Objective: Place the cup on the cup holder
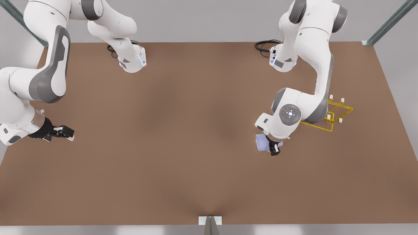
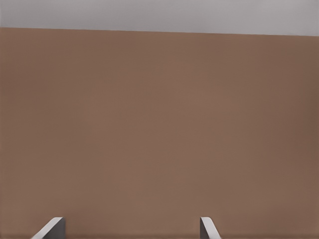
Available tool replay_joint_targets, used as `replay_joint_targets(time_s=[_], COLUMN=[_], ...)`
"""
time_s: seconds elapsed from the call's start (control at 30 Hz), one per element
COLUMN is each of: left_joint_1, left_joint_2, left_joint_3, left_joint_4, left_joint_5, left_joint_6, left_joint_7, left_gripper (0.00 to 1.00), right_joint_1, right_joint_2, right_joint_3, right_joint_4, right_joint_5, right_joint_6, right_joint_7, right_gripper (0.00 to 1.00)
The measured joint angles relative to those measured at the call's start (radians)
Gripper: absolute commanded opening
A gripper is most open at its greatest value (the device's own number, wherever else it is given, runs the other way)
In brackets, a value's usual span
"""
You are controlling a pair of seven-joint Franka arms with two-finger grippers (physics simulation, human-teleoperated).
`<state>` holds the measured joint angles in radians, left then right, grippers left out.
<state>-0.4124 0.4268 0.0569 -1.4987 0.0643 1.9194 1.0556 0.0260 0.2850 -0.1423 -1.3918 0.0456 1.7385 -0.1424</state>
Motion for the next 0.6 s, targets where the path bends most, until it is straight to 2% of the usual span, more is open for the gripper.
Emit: replay_joint_targets(time_s=[0.1, 0.23, 0.4, 0.5, 0.6], left_joint_1=[-0.001, -0.003, -0.097, -0.174, -0.189], left_joint_2=[-0.025, -0.024, 0.047, 0.102, 0.110], left_joint_3=[0.031, 0.035, 0.030, 0.030, 0.033], left_joint_4=[0.072, 0.117, 0.108, 0.071, -0.019], left_joint_5=[0.146, 0.447, 0.815, 0.923, 1.014], left_joint_6=[-0.100, -0.254, -0.520, -0.691, -0.810], left_joint_7=[-0.010, -0.040, -0.098, -0.126, -0.150], left_gripper=[0.64, 0.64, 0.65, 0.66, 0.66], right_joint_1=[0.000, 0.000, 0.000, 0.000, 0.000], right_joint_2=[0.000, 0.001, 0.001, 0.002, 0.001], right_joint_3=[0.000, 0.000, 0.000, 0.000, 0.000], right_joint_4=[0.000, 0.000, 0.000, 0.000, 0.000], right_joint_5=[0.000, 0.000, 0.000, 0.000, 0.000], right_joint_6=[0.000, 0.000, 0.000, 0.000, 0.000], right_joint_7=[0.000, 0.000, 0.000, 0.001, 0.001], right_gripper=[1.00, 1.00, 1.00, 1.00, 1.00])
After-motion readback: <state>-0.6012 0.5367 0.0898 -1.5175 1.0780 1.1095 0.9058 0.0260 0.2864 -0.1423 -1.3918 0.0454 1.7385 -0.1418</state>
